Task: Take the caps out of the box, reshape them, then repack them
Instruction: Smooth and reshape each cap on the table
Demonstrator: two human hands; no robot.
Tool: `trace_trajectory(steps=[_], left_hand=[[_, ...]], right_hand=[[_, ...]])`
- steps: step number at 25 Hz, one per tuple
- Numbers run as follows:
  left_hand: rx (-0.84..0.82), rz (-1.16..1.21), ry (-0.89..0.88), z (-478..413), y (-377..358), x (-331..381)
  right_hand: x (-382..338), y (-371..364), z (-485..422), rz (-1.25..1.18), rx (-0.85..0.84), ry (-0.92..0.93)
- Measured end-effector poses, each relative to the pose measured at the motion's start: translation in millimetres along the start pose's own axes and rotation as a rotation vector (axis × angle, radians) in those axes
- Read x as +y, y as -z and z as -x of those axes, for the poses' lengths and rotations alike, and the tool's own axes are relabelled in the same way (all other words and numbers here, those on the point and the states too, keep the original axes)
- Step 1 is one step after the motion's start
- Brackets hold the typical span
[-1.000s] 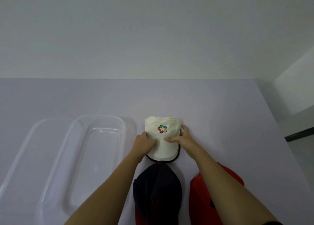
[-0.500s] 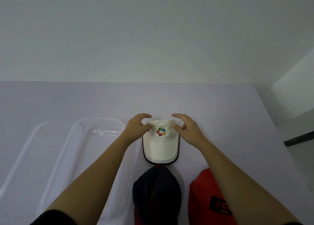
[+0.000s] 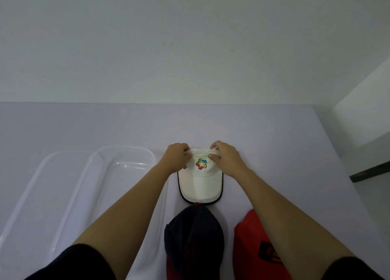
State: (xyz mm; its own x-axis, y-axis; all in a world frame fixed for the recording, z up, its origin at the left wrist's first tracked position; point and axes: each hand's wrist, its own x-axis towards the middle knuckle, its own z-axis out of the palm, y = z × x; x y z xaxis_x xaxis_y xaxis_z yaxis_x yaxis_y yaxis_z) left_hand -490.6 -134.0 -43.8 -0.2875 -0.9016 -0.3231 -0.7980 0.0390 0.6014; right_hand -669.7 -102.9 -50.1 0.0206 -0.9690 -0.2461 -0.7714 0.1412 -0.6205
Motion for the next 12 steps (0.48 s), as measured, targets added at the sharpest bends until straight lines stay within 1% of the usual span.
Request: trace_trajectory(steps=[2,4,5,7,9,11,12], left_hand=[[-0.044,0.225,0.06,2,1,8],[-0.053,0.286,0.07,2,1,8],[-0.035,0.285,0.065,2,-1,6],[0.016,0.24,0.026,2,-3,3],[0.055,0.081,-0.049,-1,-4,0],[0.067,-0.042,-0.086,-4,-5,-1],[0.062,-0.063,-0.081,-5,-7,-2]], right_hand=[[-3,-1,2,-0.144,-0.047,0.037],[-4,-3,3,-0.234,-0.044,0.015],[-5,-5,2,-0.236,-0.022,-0.012],[-5,-5,-1,-0.126,0.018,-0.024],[-4,-5,-4,0.009,0.032,0.001],[-4,-5,-6,0.056,0.045,-0.003],[-3,-5,-7,0.05,0.049,-0.02]])
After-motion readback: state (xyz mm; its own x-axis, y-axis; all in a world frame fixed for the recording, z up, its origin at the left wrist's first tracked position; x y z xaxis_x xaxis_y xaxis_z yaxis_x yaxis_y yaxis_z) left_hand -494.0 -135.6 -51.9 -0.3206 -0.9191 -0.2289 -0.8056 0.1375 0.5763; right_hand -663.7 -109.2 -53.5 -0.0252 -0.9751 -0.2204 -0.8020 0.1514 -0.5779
